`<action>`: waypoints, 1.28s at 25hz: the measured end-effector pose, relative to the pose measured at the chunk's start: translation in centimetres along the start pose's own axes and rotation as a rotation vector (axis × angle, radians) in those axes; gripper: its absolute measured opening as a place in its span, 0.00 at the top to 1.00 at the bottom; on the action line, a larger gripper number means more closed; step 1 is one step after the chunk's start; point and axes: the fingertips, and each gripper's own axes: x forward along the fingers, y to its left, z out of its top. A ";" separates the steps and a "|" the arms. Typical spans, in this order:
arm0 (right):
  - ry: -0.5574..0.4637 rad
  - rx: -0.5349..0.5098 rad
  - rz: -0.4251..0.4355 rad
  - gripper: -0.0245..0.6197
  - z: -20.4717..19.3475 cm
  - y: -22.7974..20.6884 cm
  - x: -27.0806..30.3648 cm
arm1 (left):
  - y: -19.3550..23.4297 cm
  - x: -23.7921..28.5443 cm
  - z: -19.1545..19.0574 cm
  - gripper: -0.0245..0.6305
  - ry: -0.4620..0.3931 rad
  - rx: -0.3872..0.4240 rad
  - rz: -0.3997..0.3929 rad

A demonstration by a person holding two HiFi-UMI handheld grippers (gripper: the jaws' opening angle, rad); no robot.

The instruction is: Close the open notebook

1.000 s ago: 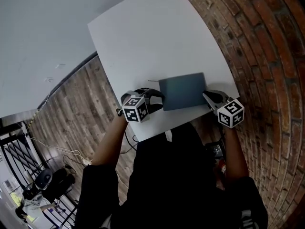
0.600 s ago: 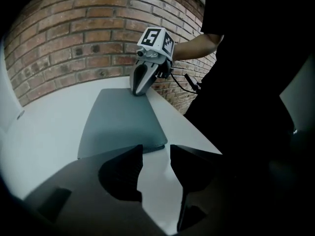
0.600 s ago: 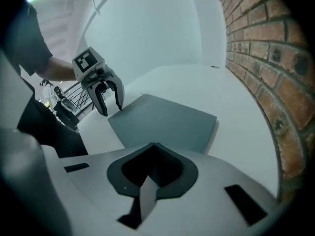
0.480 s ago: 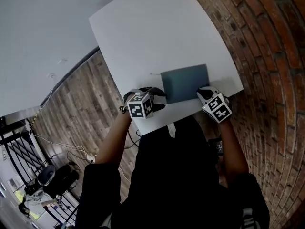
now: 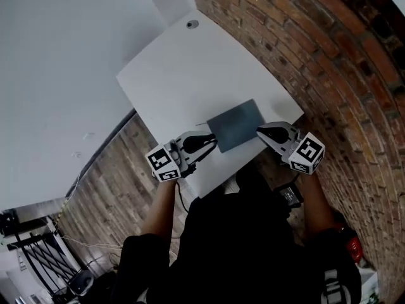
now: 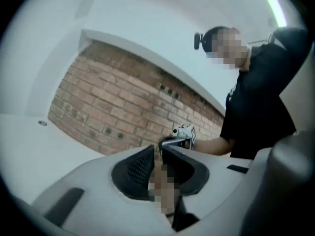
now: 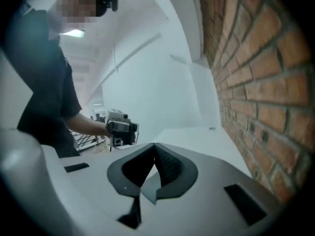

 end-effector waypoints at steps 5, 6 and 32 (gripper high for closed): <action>-0.287 -0.185 -0.086 0.95 10.7 8.4 -6.6 | -4.6 -4.5 7.6 0.93 -0.236 0.025 -0.122; -0.324 -0.215 -0.120 0.95 12.0 10.1 -7.5 | -5.6 -5.6 9.0 0.93 -0.268 0.042 -0.154; -0.478 -0.152 -0.453 0.95 6.3 43.2 -13.2 | -34.2 -21.7 7.3 0.94 -0.153 0.119 -0.301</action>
